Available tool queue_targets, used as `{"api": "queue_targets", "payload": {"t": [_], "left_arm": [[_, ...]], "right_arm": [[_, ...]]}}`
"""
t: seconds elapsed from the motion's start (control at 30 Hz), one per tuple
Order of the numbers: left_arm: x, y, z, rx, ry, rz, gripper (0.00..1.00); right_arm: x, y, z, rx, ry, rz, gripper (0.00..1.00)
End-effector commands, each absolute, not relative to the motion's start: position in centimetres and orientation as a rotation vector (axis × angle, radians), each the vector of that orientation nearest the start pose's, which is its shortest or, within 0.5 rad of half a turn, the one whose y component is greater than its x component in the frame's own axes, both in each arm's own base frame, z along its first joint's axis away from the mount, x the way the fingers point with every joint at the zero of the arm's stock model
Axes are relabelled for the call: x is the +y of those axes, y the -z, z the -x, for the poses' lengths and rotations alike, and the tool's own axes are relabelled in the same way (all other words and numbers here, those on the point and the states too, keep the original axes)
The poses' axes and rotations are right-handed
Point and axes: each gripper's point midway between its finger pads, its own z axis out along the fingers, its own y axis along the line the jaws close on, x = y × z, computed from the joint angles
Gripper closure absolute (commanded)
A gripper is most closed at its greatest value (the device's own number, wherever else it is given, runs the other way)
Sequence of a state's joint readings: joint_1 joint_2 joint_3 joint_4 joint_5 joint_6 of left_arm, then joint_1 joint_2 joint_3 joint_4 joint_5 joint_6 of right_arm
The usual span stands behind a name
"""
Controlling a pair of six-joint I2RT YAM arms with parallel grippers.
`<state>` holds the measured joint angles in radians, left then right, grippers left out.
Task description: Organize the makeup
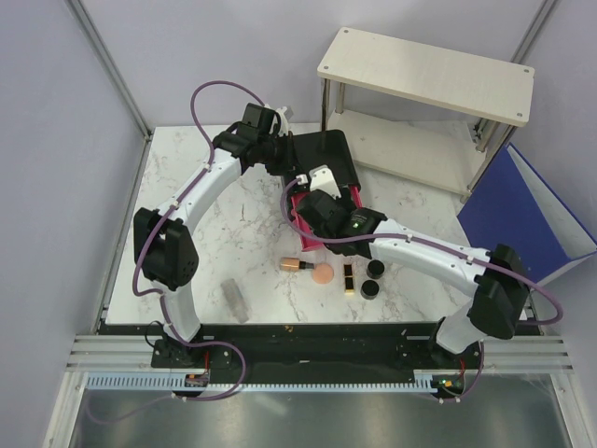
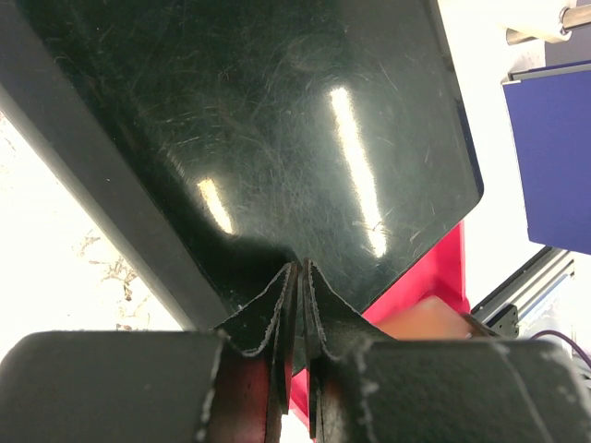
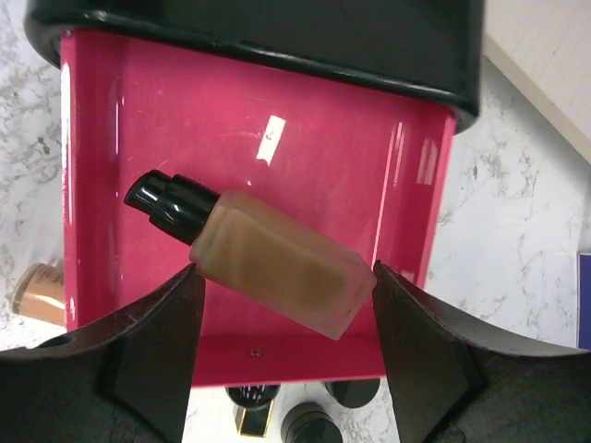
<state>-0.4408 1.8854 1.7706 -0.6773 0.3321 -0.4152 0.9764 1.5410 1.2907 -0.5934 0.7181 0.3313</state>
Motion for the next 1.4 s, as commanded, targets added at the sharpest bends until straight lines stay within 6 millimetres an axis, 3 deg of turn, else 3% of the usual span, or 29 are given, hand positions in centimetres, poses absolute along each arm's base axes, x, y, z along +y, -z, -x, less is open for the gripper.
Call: {"api": "queue_targets", "payload": {"t": [0.0, 0.3, 0.37, 0.5, 0.67, 0.93, 1.1, 1.27, 1.37], "left_arm": [[-24.0, -12.1, -37.0, 2.765, 0.56, -0.245, 0.85], [-23.7, -12.3, -37.2, 2.757, 0.547, -0.242, 0.85], [-23.7, -12.2, -37.2, 2.758, 0.541, -0.24, 0.85], [-23.7, -12.3, -37.3, 2.755, 0.54, -0.24, 0.83], [-23.8, -12.1, -37.4, 2.759, 0.546, -0.233, 0.82], [-24.1, -12.4, -37.6, 2.753, 0.561, -0.232, 0.82], [-24.1, -12.3, -37.7, 2.756, 0.564, -0.228, 0.82], [-24.1, -12.3, -37.7, 2.755, 0.563, -0.231, 0.81], [-24.1, -12.2, -37.8, 2.756, 0.565, -0.229, 0.81]], "right_arm": [[27.0, -18.4, -31.0, 2.137, 0.103, 0.404, 1.0], [27.6, -15.5, -31.1, 2.191, 0.118, 0.44, 0.98], [27.3, -15.5, -31.0, 2.197, 0.125, 0.437, 0.91], [26.8, -15.8, -30.7, 2.198, 0.132, 0.423, 0.64], [26.2, -16.4, -30.6, 2.191, 0.142, 0.407, 0.45], [25.9, -18.5, -30.5, 2.166, 0.127, 0.373, 0.3], [25.4, -19.8, -30.4, 2.15, 0.125, 0.359, 0.12], [25.4, -19.7, -30.3, 2.153, 0.129, 0.371, 0.04], [25.3, -20.0, -30.4, 2.153, 0.126, 0.361, 0.03]]}}
